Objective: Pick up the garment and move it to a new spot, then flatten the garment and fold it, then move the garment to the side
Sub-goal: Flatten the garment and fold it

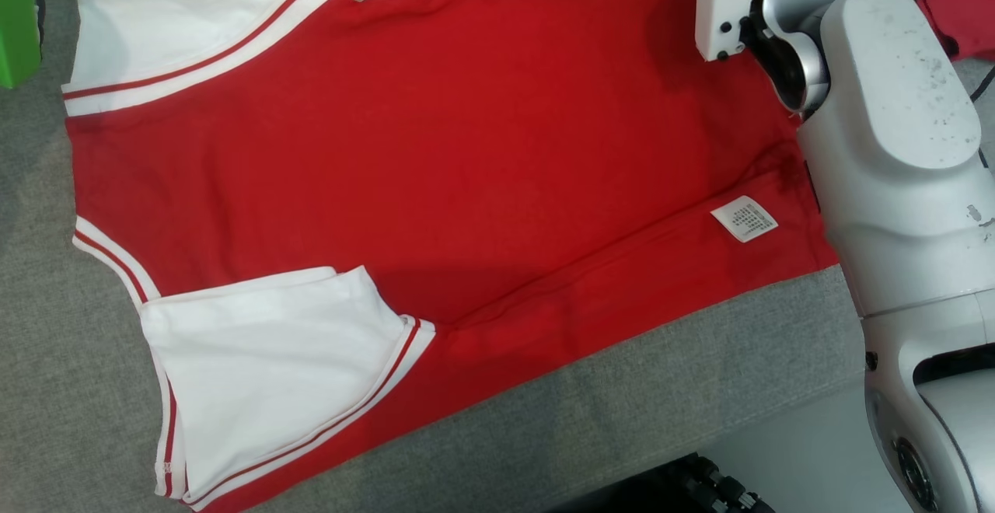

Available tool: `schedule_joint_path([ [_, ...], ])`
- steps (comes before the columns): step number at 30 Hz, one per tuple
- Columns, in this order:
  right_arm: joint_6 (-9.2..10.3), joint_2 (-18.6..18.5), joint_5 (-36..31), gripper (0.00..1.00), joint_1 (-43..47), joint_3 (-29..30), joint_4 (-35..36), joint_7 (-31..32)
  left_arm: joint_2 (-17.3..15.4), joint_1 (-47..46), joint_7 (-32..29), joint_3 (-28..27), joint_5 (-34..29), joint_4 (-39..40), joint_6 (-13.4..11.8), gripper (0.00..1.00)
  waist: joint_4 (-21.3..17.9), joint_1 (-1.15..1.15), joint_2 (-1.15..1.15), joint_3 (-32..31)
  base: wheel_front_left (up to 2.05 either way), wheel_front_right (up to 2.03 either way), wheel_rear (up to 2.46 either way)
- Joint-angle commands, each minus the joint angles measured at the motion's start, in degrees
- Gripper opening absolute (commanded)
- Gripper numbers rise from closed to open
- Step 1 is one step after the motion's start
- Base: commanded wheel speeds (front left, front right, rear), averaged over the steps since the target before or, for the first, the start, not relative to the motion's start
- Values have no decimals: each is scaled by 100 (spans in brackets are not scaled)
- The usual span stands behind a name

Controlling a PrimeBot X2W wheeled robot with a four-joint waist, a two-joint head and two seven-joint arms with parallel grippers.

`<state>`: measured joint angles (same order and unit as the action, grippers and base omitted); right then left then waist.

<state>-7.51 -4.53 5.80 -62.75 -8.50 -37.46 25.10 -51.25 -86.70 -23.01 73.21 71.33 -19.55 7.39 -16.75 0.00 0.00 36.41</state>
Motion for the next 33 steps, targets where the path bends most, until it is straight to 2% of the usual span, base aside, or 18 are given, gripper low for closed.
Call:
schedule_joint_path([
  [1,5,-1,-78,0,-98,54,-14,-79,16,-65,125,5,-94,40,18,0,15,0,0,-19,0,0,0],
  [7,5,15,-6,0,-49,316,-149,-36,-41,25,440,17,-164,73,18,0,95,0,0,-125,0,0,0],
  [9,5,34,48,100,-9,342,-167,39,-58,65,463,18,-147,64,18,0,108,0,0,-134,0,0,0],
  [10,5,41,72,100,1,348,-175,77,-60,78,460,19,-142,60,18,0,114,0,0,-135,0,0,0],
  [17,5,81,118,100,33,261,-116,385,0,136,472,18,-170,14,18,0,151,0,0,-135,0,0,0],
  [18,5,83,110,96,46,255,-102,420,11,142,473,19,-174,10,18,0,157,0,0,-137,0,0,0],
  [19,5,82,95,78,57,255,-80,452,23,143,475,19,-178,7,18,0,162,0,0,-137,0,0,0],
  [21,5,81,66,55,76,259,-54,527,49,147,477,18,-186,3,18,0,169,0,0,-133,0,0,0],
  [22,5,83,55,49,81,272,-36,560,58,153,475,18,-192,1,18,0,172,0,0,-132,0,0,0],
  [24,5,86,25,44,104,309,1,619,69,170,471,18,-194,-4,18,0,176,0,0,-132,0,0,0],
  [28,5,90,-108,48,123,405,73,753,79,163,430,19,-213,6,18,0,187,0,0,-109,0,0,0],
  [30,5,68,-174,43,133,469,97,806,83,136,424,19,-220,21,18,0,201,0,0,-85,0,0,0],
  [32,5,76,-201,25,152,520,121,832,83,111,425,19,-220,31,18,0,213,0,0,-60,0,0,0],
  [33,5,79,-215,0,157,542,134,837,80,105,429,19,-221,35,18,0,219,0,0,-50,0,0,0],
])
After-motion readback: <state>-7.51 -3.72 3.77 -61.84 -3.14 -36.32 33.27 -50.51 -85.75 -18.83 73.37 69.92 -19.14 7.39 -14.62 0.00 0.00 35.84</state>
